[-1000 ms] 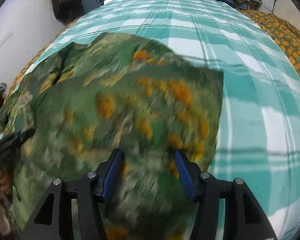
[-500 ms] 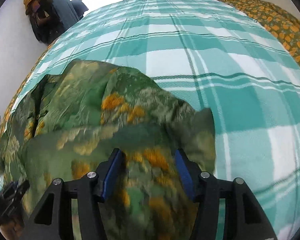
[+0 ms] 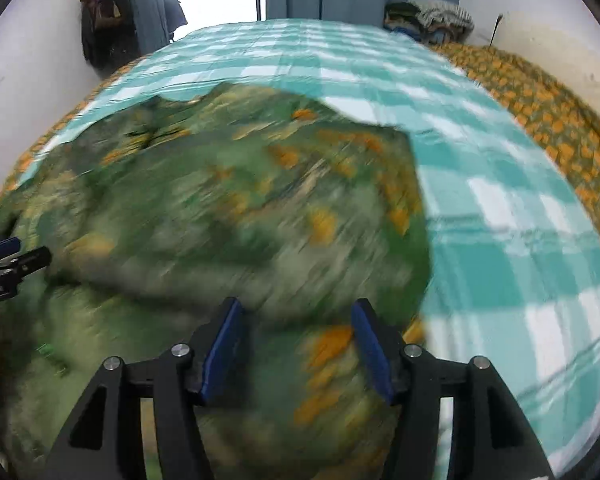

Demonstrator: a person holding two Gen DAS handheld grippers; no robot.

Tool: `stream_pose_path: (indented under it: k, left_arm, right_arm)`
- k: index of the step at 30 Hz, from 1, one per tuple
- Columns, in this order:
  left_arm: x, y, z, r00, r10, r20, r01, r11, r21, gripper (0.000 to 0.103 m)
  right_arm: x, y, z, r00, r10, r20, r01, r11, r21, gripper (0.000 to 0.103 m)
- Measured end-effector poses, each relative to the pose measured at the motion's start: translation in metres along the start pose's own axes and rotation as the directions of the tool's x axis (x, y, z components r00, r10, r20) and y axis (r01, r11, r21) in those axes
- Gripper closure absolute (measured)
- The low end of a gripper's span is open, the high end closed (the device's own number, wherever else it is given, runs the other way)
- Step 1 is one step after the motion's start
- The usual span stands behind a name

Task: Fold large clothes

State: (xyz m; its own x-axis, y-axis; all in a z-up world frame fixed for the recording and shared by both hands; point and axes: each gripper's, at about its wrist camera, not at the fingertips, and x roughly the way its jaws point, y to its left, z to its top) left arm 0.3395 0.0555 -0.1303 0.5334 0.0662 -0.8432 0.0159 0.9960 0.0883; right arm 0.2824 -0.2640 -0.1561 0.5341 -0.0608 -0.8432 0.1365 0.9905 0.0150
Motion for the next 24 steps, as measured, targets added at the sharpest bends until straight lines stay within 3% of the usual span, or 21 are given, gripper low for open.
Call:
stream_pose_path:
  k: [5,8,13,16,18,19,21,22,23,24]
  left_arm:
    - [-0.017,0.089,-0.017,0.999,0.042,-0.012,-0.044,0.988,-0.147,0.006]
    - [-0.019,0.157,-0.027,0.998,0.054,-0.021,-0.058,0.947,-0.317,0.006]
    - [-0.002,0.269,-0.041,1.0,0.012,-0.024,-0.024,0.797,-0.603,0.006]
    - [0.021,0.322,-0.054,0.999,-0.003,-0.032,-0.021,0.664,-0.747,0.006]
    - [0.034,0.35,-0.067,1.0,-0.001,-0.031,-0.025,0.551,-0.834,0.006]
    - [0.038,0.358,-0.071,1.0,0.008,-0.029,-0.029,0.511,-0.859,0.008]
    - [0.039,0.372,-0.079,0.999,0.041,0.01,-0.009,0.44,-0.898,0.025]
    - [0.038,0.373,-0.08,0.998,0.055,0.029,0.003,0.431,-0.903,0.049]
    - [0.035,0.374,-0.079,0.997,0.069,0.038,0.004,0.433,-0.901,0.083]
    - [0.032,0.374,-0.075,0.996,0.085,0.036,-0.006,0.451,-0.893,0.088]
  right_arm:
    - [-0.026,0.034,-0.046,0.999,0.035,0.02,-0.034,0.998,-0.047,0.043]
    - [-0.029,0.047,-0.066,0.999,0.039,0.022,-0.038,0.997,-0.069,0.041]
    - [-0.026,0.058,-0.079,0.999,-0.006,0.043,0.012,0.99,-0.138,0.037]
    - [-0.023,0.058,-0.077,0.999,-0.015,0.042,0.021,0.99,-0.142,0.037]
    - [-0.022,0.06,-0.08,0.998,-0.027,0.049,0.034,0.989,-0.146,0.037]
    - [-0.022,0.061,-0.081,0.998,-0.032,0.053,0.039,0.988,-0.147,0.037]
    - [-0.021,0.063,-0.084,0.997,-0.041,0.062,0.05,0.987,-0.152,0.037]
    - [-0.02,0.063,-0.085,0.997,-0.042,0.066,0.052,0.987,-0.153,0.037]
    - [-0.019,0.063,-0.085,0.997,-0.041,0.068,0.051,0.987,-0.152,0.037]
    - [-0.019,0.063,-0.085,0.997,-0.037,0.07,0.047,0.988,-0.149,0.037]
